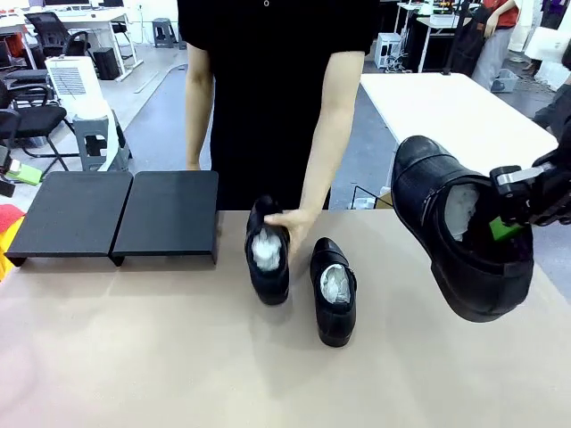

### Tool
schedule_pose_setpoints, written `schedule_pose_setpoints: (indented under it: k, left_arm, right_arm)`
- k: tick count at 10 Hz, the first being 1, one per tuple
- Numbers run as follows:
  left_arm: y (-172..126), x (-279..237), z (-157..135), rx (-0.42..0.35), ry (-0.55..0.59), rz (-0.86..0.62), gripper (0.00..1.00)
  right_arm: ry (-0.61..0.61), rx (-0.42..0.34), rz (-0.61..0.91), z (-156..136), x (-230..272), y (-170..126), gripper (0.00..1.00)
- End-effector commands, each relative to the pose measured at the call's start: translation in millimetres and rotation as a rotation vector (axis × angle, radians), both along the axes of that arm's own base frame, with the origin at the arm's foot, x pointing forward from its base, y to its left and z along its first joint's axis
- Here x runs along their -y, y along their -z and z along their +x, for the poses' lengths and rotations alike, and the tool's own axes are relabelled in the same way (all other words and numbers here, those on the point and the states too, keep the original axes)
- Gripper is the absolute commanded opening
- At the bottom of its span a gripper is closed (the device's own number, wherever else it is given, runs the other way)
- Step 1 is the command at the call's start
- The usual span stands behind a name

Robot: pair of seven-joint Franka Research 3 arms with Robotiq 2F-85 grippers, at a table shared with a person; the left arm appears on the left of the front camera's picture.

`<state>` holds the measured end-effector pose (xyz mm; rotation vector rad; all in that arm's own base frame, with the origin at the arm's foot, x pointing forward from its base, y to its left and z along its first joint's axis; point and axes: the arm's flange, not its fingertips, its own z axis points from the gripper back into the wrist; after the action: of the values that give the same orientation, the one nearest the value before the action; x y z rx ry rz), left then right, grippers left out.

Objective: Organize the shoes by placing them on the stand.
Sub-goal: Pick up one Shoe and place it in the middle of the table.

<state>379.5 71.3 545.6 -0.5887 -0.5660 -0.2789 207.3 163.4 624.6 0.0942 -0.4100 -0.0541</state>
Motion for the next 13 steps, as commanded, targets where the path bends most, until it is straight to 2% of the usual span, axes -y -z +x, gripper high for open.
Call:
schedule_pose_setpoints:
  k: [1, 3, 4, 13]
  left_arm:
    - [-0.1, -1.2, 0.6, 0.014, 0.014, -0.006, 1.0]
    - [-0.1, -1.2, 0.6, 0.014, 0.014, -0.006, 1.0]
    - [-0.1, -1.2, 0.6, 0.014, 0.014, -0.006, 1.0]
    - [-0.1, -1.2, 0.6, 0.014, 0.014, -0.006, 1.0]
  right_arm:
    - [-0.019, 0.004, 0.051, 2.5, 1.3, -4.7, 0.0]
    - [-0.037, 0.005, 0.092, 1.5, 3.6, -7.5, 0.0]
    - [0.002, -0.007, 0.008, 2.1, 1.9, 0.4, 0.0]
    - [-0.004, -0.023, 0.013, 1.4, 1.3, 4.8, 0.0]
